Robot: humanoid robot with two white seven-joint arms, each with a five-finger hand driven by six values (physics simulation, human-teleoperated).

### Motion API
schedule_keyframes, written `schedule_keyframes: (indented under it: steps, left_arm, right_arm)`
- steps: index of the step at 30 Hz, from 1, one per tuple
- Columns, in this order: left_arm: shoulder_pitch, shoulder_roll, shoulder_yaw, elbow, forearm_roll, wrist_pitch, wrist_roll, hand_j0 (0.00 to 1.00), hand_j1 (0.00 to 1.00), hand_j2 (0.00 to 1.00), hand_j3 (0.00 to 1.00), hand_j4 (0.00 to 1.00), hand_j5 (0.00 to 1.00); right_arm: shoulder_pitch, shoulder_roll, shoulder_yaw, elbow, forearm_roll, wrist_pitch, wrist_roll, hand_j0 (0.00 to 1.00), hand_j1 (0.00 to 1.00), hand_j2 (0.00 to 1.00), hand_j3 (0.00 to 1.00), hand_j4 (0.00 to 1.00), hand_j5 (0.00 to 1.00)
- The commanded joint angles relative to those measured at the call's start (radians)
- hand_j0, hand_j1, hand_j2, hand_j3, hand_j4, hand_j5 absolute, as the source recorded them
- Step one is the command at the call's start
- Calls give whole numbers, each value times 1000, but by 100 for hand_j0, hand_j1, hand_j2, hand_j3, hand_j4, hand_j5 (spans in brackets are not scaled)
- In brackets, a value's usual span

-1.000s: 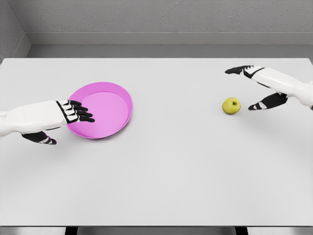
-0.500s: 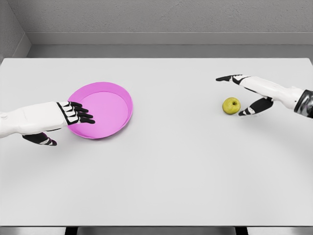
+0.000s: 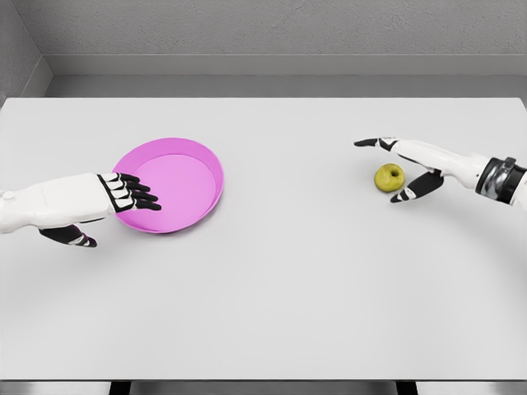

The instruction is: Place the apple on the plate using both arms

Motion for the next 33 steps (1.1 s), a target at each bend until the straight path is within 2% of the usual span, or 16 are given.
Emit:
schedule_keyframes:
  steps: [1,14,28,33]
  left_arm:
    - [0,1,-2,0,6,1,0,100,100,100,100,100,100]
    - [0,-5,-2,0,5,1,-20,100,100,100,100,100,100]
    - [-2,-5,-4,0,5,1,-20,100,100,100,100,100,100]
    - [-2,-5,-4,0,5,1,-21,100,100,100,100,100,100]
  right_arm:
    - [0,1,0,23,-5,3,0,100,100,100,100,100,100]
    - [-29,15,0,91,38,3,0,100,100,100,100,100,100]
    - [-37,18,2,105,69,3,0,100,100,100,100,100,100]
    - [-38,20,2,103,69,3,0,90,90,90,90,90,90]
